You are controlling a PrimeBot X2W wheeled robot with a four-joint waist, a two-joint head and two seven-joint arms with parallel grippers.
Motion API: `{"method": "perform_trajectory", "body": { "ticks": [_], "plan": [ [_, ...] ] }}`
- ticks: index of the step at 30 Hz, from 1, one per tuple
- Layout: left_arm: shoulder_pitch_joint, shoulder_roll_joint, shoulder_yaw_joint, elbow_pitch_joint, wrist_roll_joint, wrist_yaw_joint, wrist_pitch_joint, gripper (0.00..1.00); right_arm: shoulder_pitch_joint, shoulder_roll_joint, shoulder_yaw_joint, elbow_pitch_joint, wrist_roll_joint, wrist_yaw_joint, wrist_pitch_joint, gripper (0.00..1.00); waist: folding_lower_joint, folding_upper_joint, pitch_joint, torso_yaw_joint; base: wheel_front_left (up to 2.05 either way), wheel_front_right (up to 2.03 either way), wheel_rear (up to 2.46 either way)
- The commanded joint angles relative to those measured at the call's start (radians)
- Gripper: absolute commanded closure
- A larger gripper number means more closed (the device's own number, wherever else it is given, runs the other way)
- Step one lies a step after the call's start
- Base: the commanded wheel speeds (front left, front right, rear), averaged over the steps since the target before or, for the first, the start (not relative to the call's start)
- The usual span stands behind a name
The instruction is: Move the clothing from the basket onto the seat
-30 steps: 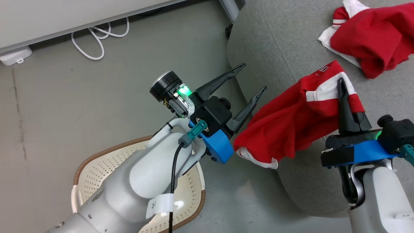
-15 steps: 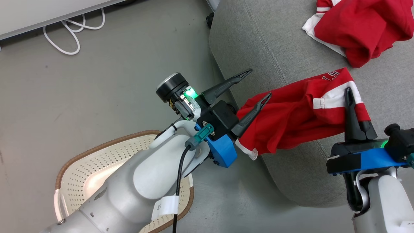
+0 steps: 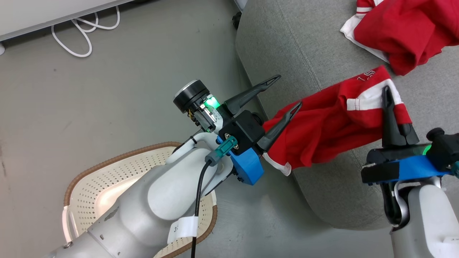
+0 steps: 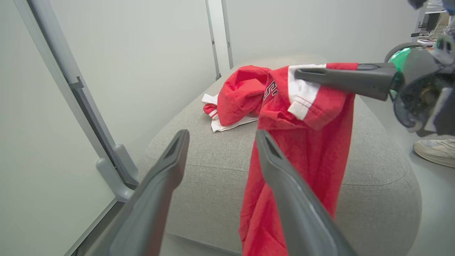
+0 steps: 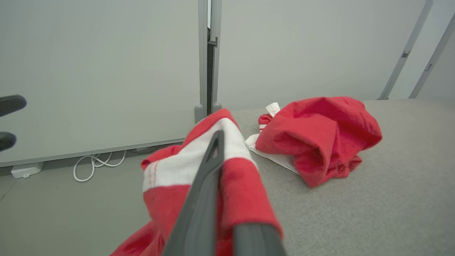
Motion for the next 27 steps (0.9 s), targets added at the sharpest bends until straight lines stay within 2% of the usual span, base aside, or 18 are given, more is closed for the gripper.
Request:
{"method": "perform_trajectory", "body": {
  "ticks": [1, 6, 11, 16, 21, 24, 27],
  "plan": [
    [-0.019, 0.009, 0.003, -0.004, -0.006, 0.005, -0.004, 0.0, -0.025, 0.0, 0.004, -0.009, -0.012, 0.0, -0.004, 1.0, 0.0, 0.0, 0.006, 0.002, 0.0, 0.0, 0.0],
    [-0.022, 0.02, 0.007, -0.014, -0.006, 0.01, -0.004, 0.0, -0.117, -0.003, 0.027, -0.03, -0.053, 0.0, -0.004, 1.0, 0.0, 0.0, 0.031, -0.001, 0.0, 0.0, 0.0],
    [-0.042, 0.034, 0.013, -0.026, -0.004, 0.012, -0.002, 0.0, -0.269, -0.058, 0.038, -0.054, -0.081, 0.0, -0.004, 1.0, 0.0, 0.0, 0.073, 0.001, 0.0, 0.0, 0.0],
    [-0.062, 0.054, 0.014, -0.042, 0.004, 0.013, 0.005, 0.0, -0.447, -0.15, 0.022, -0.07, -0.096, 0.0, -0.004, 1.0, 0.0, 0.0, 0.127, 0.012, 0.0, 0.0, 0.0],
    [-0.087, 0.083, 0.016, -0.065, 0.011, 0.014, 0.019, 0.0, -0.619, -0.253, -0.055, -0.062, -0.092, 0.0, -0.004, 1.0, 0.0, 0.0, 0.193, 0.015, 0.0, 0.0, 0.0],
    [-0.106, 0.097, 0.015, -0.079, 0.02, 0.015, 0.026, 0.0, -0.707, -0.327, -0.11, -0.03, -0.091, 0.0, -0.004, 1.0, 0.0, 0.0, 0.235, 0.016, 0.0, 0.0, 0.0],
    [-0.127, 0.102, 0.01, -0.096, 0.028, 0.014, 0.032, 0.0, -0.775, -0.429, -0.16, 0.021, -0.098, 0.0, -0.004, 1.0, 0.0, 0.0, 0.274, 0.024, 0.0, 0.0, 0.0]
  ]
}}
